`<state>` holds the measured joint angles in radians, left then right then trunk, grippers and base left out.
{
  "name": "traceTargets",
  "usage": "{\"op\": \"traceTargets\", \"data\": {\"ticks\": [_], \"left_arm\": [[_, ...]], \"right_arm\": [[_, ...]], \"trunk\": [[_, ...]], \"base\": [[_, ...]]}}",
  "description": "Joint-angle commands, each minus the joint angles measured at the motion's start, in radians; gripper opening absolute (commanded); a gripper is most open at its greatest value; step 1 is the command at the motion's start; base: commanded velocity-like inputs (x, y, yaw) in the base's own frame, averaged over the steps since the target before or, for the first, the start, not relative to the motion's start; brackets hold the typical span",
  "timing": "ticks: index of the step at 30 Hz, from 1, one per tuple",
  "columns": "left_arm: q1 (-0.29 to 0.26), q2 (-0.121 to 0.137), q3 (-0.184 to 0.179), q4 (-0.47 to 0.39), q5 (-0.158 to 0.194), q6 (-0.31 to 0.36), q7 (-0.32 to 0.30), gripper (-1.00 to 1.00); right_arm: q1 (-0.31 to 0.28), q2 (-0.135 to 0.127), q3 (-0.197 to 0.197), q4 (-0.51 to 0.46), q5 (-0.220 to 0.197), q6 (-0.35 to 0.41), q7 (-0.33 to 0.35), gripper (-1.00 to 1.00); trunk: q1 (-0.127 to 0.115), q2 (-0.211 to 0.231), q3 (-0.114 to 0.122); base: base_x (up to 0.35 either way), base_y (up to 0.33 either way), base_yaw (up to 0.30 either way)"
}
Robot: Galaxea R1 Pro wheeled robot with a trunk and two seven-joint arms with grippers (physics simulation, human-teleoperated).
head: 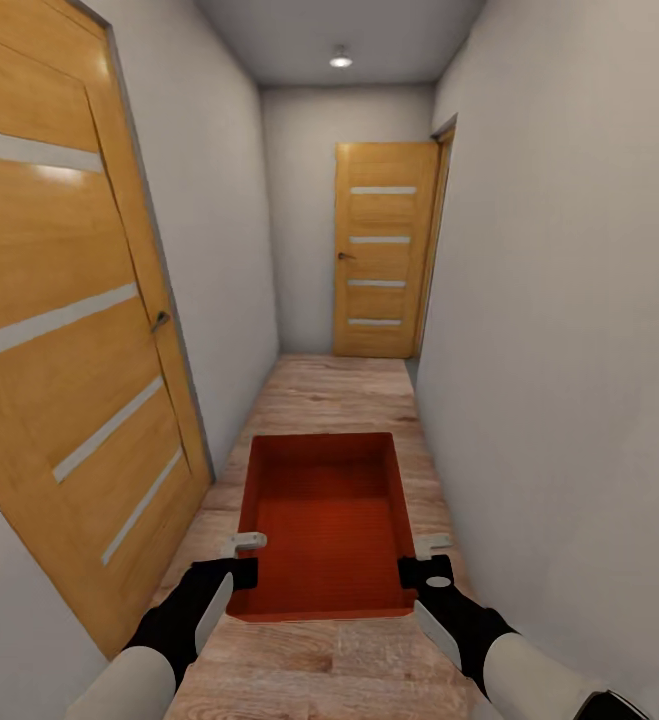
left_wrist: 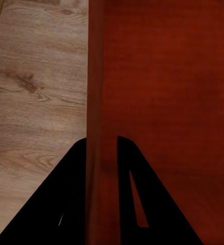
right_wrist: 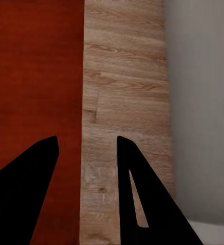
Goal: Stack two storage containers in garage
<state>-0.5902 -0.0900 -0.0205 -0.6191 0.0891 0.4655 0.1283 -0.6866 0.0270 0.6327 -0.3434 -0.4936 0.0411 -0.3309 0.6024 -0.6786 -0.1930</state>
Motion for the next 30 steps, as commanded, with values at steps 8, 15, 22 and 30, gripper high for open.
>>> {"op": "traceTargets", "data": {"ticks": [8,15,22,30], "left_arm": [[-0.001,0.0,0.025,-0.005,-0.029,0.008,0.027,-1.0],[-0.001,0.0,0.025,-0.005,-0.029,0.008,0.027,-1.0],[-0.001,0.0,0.025,-0.005,-0.029,0.008,0.027,-1.0],[-0.002,0.0,0.025,-0.005,-0.029,0.008,0.027,-1.0]], "right_arm": [[-0.001,0.019,-0.004,-0.003,-0.013,0.005,-0.008,-1.0],[-0.001,0.019,-0.004,-0.003,-0.013,0.005,-0.008,-1.0],[-0.001,0.019,-0.004,-0.003,-0.013,0.005,-0.008,-1.0],[-0.001,0.019,-0.004,-0.003,-0.013,0.005,-0.008,-1.0]], "trunk": [[0.001,-0.001,-0.002],[0.001,-0.001,-0.002],[0.001,-0.001,-0.002],[0.001,-0.001,-0.002]], "base": [[0.323,0.0,-0.007],[0.323,0.0,0.0],[0.323,0.0,0.0],[0.323,0.0,0.0]]}}
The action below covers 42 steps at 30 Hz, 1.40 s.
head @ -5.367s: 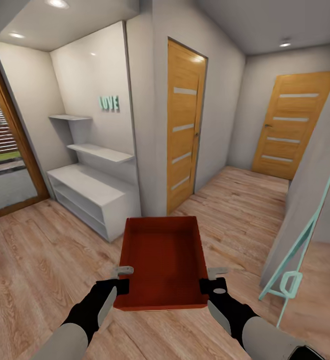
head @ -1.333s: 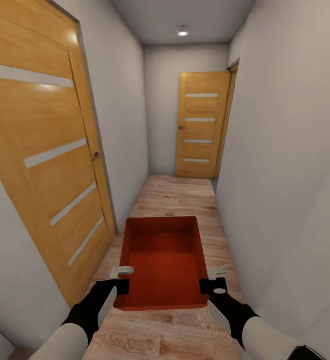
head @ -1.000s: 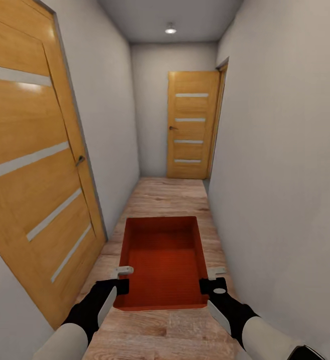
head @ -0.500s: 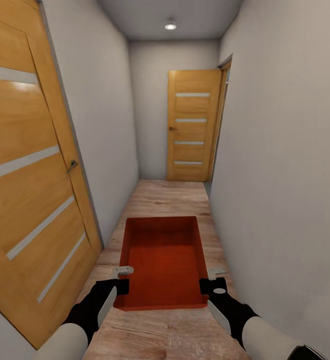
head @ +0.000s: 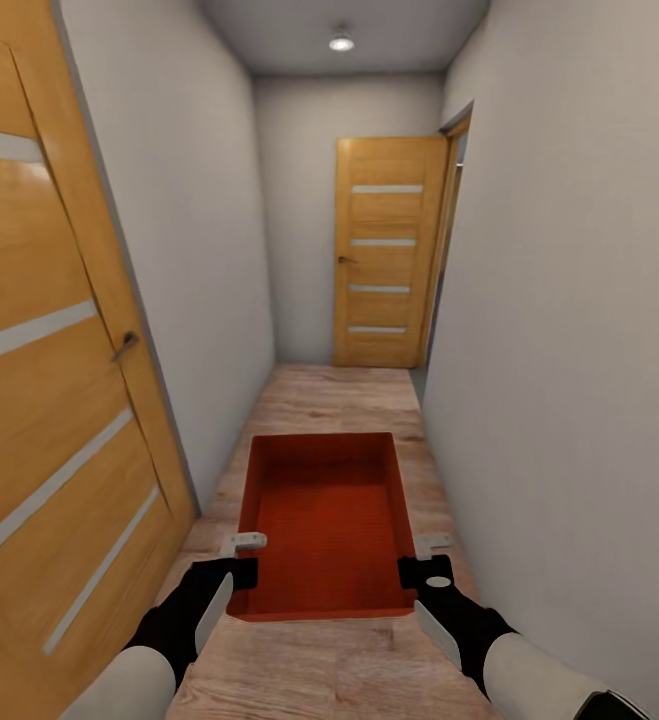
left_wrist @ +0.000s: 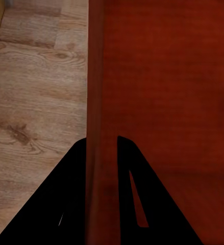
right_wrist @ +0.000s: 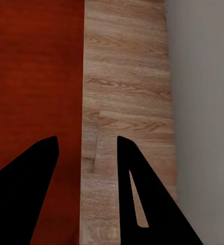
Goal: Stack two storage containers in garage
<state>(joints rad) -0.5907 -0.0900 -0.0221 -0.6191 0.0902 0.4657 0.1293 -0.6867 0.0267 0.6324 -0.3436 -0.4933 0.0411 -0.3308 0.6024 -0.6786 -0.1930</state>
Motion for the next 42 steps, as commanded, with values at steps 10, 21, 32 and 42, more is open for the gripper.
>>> {"op": "traceTargets", "data": {"ticks": [10,21,32,42], "left_arm": [[-0.001,0.0,0.027,-0.005,-0.03,0.008,0.026,-1.0],[0.0,0.0,0.027,-0.005,-0.03,0.008,0.026,-1.0],[0.0,0.0,0.027,-0.004,-0.03,0.008,0.026,-1.0],[-0.001,0.0,0.027,-0.004,-0.03,0.008,0.026,-1.0]], "right_arm": [[-0.001,0.019,-0.003,-0.003,-0.013,0.005,-0.008,-1.0],[-0.001,0.019,-0.003,-0.003,-0.013,0.005,-0.008,-1.0],[-0.001,0.019,-0.003,-0.003,-0.013,0.005,-0.008,-1.0],[-0.001,0.019,-0.003,-0.003,-0.013,0.005,-0.008,-1.0]], "trunk": [[0.001,-0.001,-0.002],[0.001,-0.001,-0.002],[0.001,-0.001,-0.002],[0.001,-0.001,-0.002]], "base": [[0.323,0.0,0.0],[0.323,0.0,0.0],[0.323,0.0,0.0],[0.323,0.0,0.0]]}}
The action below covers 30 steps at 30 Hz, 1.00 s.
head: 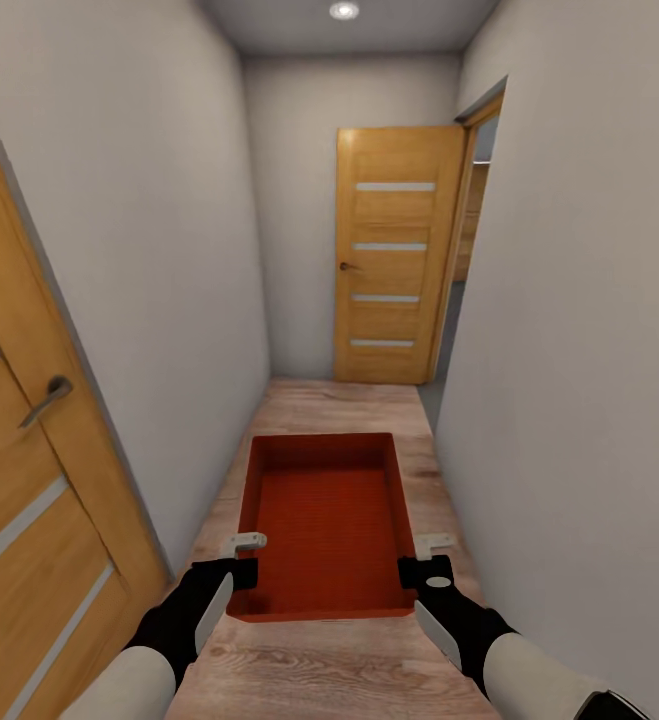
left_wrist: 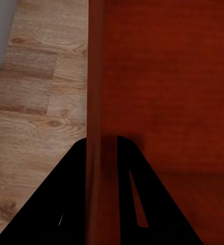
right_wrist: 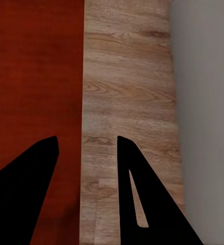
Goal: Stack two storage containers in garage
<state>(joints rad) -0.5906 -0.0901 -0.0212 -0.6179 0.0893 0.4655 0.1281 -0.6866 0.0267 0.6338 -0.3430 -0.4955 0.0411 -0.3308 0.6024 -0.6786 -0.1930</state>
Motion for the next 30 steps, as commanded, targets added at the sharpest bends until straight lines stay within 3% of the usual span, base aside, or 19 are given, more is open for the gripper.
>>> {"op": "traceTargets", "data": {"ticks": [1,30], "left_arm": [[0.0,0.0,0.026,-0.005,-0.029,0.008,0.027,-1.0],[0.0,0.0,0.026,-0.005,-0.03,0.007,0.027,-1.0]], "right_arm": [[-0.001,0.019,-0.005,-0.004,-0.011,0.005,-0.008,-1.0],[-0.001,0.019,-0.005,-0.004,-0.011,0.005,-0.008,-1.0]], "trunk": [[0.001,-0.001,-0.002],[0.001,-0.001,-0.002]], "base": [[0.323,0.0,0.0],[0.323,0.0,0.0]]}}
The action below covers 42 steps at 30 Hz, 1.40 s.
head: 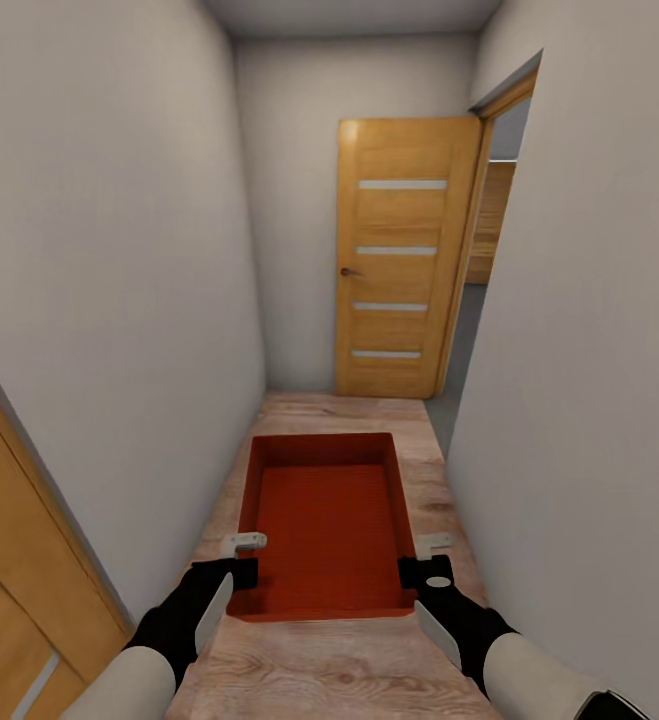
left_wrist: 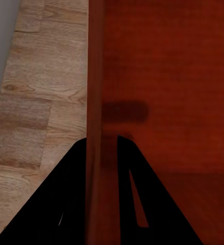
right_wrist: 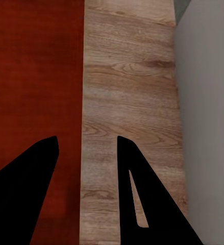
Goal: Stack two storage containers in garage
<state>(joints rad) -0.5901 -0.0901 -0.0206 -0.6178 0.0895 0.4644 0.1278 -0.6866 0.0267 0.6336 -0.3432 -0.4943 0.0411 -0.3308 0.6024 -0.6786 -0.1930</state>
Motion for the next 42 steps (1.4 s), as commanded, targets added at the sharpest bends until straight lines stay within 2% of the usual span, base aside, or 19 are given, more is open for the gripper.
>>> {"op": "traceTargets", "data": {"ticks": [1,42], "left_arm": [[-0.001,0.0,0.025,-0.005,-0.03,0.008,0.027,-1.0],[-0.001,0.0,0.025,-0.005,-0.031,0.008,0.027,-1.0]], "right_arm": [[-0.001,0.019,-0.005,-0.004,-0.012,0.005,-0.008,-1.0],[-0.001,0.019,-0.005,-0.004,-0.012,0.005,-0.008,-1.0]], "trunk": [[0.001,-0.001,-0.002],[0.001,-0.001,-0.002]], "base": [[0.323,0.0,0.0],[0.323,0.0,0.0]]}}
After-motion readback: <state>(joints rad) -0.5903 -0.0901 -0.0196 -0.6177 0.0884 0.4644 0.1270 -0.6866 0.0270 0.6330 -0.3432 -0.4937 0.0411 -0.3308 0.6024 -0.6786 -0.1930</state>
